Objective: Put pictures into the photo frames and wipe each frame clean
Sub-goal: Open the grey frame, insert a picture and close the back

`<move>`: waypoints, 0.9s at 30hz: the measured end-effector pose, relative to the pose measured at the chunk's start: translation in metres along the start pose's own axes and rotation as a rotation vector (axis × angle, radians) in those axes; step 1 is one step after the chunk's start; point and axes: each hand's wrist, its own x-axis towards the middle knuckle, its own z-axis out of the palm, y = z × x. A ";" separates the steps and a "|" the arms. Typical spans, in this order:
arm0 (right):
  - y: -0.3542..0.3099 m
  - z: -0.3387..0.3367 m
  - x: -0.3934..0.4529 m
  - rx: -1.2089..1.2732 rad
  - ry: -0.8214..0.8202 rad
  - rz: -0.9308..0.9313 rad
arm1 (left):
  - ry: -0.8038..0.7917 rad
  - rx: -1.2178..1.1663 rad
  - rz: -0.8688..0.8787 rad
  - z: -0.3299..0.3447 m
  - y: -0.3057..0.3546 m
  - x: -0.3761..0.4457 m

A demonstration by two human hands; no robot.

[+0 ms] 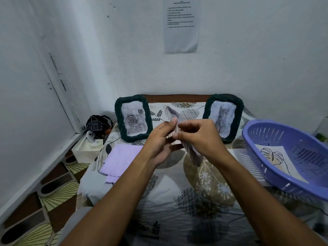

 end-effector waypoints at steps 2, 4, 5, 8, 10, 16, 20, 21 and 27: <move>0.003 0.000 0.004 -0.082 0.009 -0.006 | -0.042 -0.144 -0.063 -0.010 -0.004 0.002; 0.012 -0.006 0.009 -0.156 0.074 -0.002 | -0.112 -0.301 -0.084 -0.021 -0.008 0.004; 0.017 -0.010 0.012 -0.194 0.112 0.012 | -0.157 -0.366 -0.077 -0.026 -0.009 0.004; 0.041 -0.025 0.015 -0.203 0.115 0.218 | -0.277 -0.441 -0.065 -0.037 -0.015 0.002; 0.057 -0.027 0.013 0.067 0.026 0.531 | -0.278 -0.416 -0.101 -0.045 -0.022 0.003; 0.089 -0.014 0.004 0.598 0.111 0.791 | -0.005 -0.297 -0.229 -0.058 -0.040 0.013; 0.099 -0.011 0.009 0.525 0.190 0.768 | 0.221 0.062 -0.323 -0.064 -0.036 0.021; 0.101 -0.010 0.010 0.500 0.198 0.767 | 0.243 0.156 -0.344 -0.065 -0.033 0.022; 0.125 -0.004 0.019 0.280 0.193 0.784 | 0.306 0.312 -0.419 -0.066 -0.028 0.033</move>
